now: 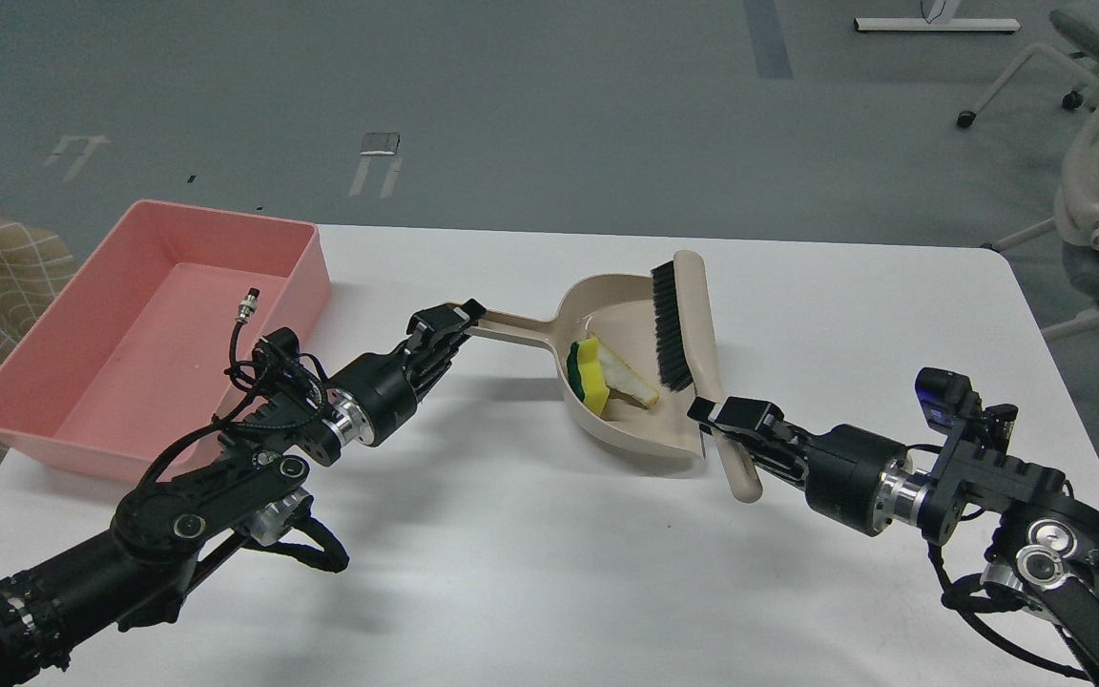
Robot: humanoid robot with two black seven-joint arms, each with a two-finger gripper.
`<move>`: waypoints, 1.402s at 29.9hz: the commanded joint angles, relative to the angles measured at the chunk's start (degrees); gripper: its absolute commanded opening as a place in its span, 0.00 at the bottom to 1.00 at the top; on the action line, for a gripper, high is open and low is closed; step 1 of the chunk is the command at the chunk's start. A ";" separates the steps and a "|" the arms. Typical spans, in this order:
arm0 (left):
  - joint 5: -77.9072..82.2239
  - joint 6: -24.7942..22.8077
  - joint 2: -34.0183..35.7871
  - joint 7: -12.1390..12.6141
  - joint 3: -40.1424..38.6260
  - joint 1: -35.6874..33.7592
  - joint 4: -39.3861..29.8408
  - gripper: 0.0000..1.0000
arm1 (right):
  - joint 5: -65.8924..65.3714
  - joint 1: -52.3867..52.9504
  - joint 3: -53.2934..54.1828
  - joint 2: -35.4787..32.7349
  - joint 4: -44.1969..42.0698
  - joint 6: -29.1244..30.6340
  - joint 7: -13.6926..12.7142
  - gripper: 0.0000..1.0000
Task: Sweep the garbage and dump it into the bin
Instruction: 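Lift the dustpan with the left gripper over the pink bin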
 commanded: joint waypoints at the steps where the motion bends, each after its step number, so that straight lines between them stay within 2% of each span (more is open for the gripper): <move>1: -2.94 -0.62 0.00 0.12 -2.75 0.19 0.00 0.00 | 1.19 -0.69 3.71 -1.92 -0.25 0.00 0.30 0.00; 8: -9.98 -1.86 1.59 -0.15 -7.07 0.54 -0.53 0.01 | 5.32 -2.53 11.54 -6.32 -6.58 0.00 0.66 0.00; 11: -11.21 -2.21 2.90 -0.15 -10.49 0.89 -2.28 0.01 | 6.11 -4.64 13.38 -8.16 -8.07 0.00 1.88 0.00; 19: -15.33 -4.31 10.89 -0.06 -18.92 2.38 -6.24 0.01 | 6.03 -7.72 15.93 -8.34 -10.36 0.00 2.41 0.00; 22: -18.23 -6.33 15.02 -0.32 -23.05 4.49 -6.86 0.01 | 6.03 -8.16 16.63 -8.25 -10.44 0.00 2.41 0.00; 26: -21.49 -9.41 20.03 -0.32 -33.50 10.45 -6.94 0.00 | 6.20 -8.33 17.86 -6.85 -11.76 0.00 2.41 0.00; 30: -21.49 -10.47 24.86 -0.32 -37.65 15.12 -7.47 0.00 | 6.20 -8.42 18.22 -6.23 -12.12 0.00 2.41 0.00; 33: -21.67 -13.18 31.63 -0.50 -42.47 20.73 -7.48 0.00 | 6.20 -8.42 18.30 -6.23 -12.03 0.00 2.41 0.00; 36: -21.67 -14.77 34.45 -0.67 -44.41 23.91 -7.03 0.01 | 6.20 -8.33 18.39 -6.23 -12.12 0.00 2.41 0.00; 38: -21.58 -16.44 36.56 -1.02 -47.22 25.67 -4.50 0.01 | 6.20 -8.33 18.83 -6.23 -12.12 0.00 2.41 0.00; 42: -20.88 -19.60 38.06 -1.20 -47.58 25.59 1.04 0.01 | 6.20 -8.42 19.01 -5.79 -11.94 0.00 2.41 0.00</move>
